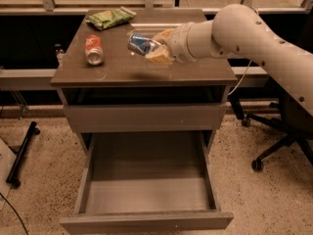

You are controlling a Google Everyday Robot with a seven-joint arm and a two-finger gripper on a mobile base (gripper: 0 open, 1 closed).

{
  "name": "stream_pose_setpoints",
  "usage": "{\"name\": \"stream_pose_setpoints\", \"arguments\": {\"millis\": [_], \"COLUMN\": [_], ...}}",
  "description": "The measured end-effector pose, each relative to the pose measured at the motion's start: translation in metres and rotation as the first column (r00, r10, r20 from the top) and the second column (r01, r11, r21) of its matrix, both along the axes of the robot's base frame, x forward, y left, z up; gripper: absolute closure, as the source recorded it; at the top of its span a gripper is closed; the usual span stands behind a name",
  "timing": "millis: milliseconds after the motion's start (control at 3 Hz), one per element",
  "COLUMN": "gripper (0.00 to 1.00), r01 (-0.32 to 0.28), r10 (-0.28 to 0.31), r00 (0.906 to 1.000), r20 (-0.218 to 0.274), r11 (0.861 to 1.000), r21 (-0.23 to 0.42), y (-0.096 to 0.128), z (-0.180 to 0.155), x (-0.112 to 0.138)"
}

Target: Pick redbull can from middle drawer and place on counter

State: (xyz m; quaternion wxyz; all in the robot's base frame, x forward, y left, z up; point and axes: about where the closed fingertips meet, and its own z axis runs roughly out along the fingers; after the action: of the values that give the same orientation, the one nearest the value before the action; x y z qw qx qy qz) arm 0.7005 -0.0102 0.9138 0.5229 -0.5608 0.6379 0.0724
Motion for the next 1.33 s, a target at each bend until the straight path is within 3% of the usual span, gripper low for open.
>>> {"name": "stream_pose_setpoints", "arguments": {"millis": [333,667,1000,1333], "gripper": [1.0,0.86,0.62,0.39], "r01": [0.033,0.066,0.09,0.09], "r10": [-0.033,-0.064,-0.08,-0.079], "r00": [0.9994,0.9974,0.9906,0.99], "r20": [0.006,-0.034,-0.111,-0.117], "r11": [0.998,0.995,0.992,0.992], "r21": [0.049,0.069,0.09,0.091], "y": [0.017,0.027,0.034,0.036], "z": [-0.008,-0.028,-0.049,-0.051], "x": [0.019,0.039,0.053,0.053]}}
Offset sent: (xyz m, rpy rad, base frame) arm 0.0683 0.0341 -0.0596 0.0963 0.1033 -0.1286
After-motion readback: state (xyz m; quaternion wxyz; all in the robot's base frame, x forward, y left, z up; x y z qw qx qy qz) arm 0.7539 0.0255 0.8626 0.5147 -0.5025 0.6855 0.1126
